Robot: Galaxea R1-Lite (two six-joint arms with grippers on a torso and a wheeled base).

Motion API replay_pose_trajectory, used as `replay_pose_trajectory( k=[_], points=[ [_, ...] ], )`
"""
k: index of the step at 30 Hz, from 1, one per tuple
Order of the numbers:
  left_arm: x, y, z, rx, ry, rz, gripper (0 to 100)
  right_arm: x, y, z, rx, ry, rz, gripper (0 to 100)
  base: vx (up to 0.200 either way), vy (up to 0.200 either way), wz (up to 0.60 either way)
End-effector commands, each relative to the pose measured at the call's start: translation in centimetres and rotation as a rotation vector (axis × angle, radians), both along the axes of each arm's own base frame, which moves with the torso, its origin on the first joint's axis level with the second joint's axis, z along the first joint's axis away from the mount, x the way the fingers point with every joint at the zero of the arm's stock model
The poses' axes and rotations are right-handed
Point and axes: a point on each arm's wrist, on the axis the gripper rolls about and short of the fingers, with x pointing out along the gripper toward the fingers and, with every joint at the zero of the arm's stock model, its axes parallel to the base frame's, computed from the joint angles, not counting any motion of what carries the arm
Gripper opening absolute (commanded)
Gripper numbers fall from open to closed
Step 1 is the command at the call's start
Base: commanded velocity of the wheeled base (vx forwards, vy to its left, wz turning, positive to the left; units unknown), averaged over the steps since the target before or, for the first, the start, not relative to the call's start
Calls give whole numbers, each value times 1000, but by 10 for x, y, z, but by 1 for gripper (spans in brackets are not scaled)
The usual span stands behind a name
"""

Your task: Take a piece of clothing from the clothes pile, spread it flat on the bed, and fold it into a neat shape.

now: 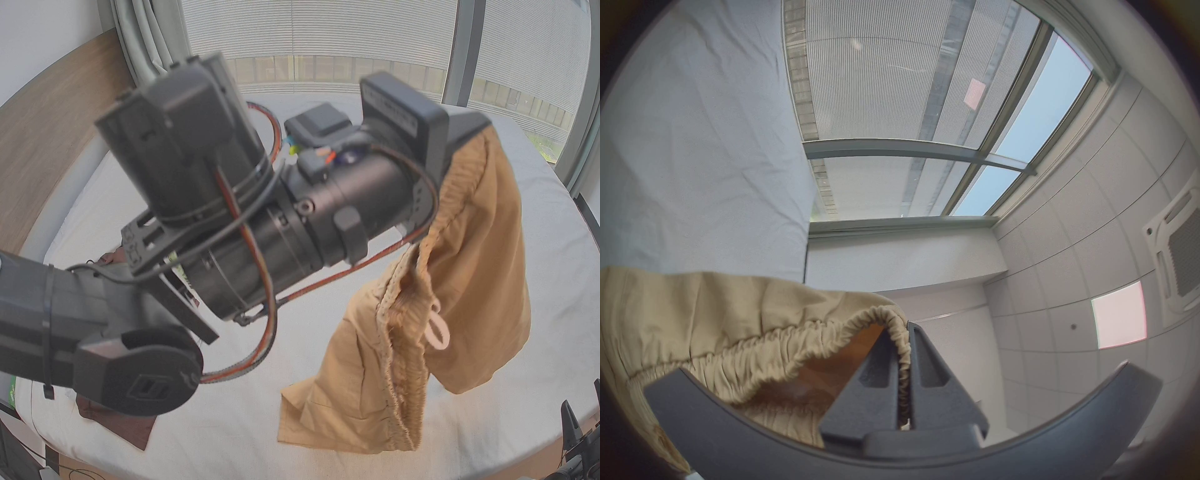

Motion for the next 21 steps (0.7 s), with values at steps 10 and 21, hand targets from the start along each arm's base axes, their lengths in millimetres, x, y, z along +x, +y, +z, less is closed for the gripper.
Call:
replay_pose_trajectory(
  k=[10, 21],
  points=[
    [29, 41, -56, 172, 12, 178, 0, 0, 0, -5, -2, 0, 0, 100, 0, 0, 0],
    [25, 76, -162, 433, -106, 196, 0, 0, 0, -5, -2, 0, -2, 100, 0, 0, 0]
  ],
)
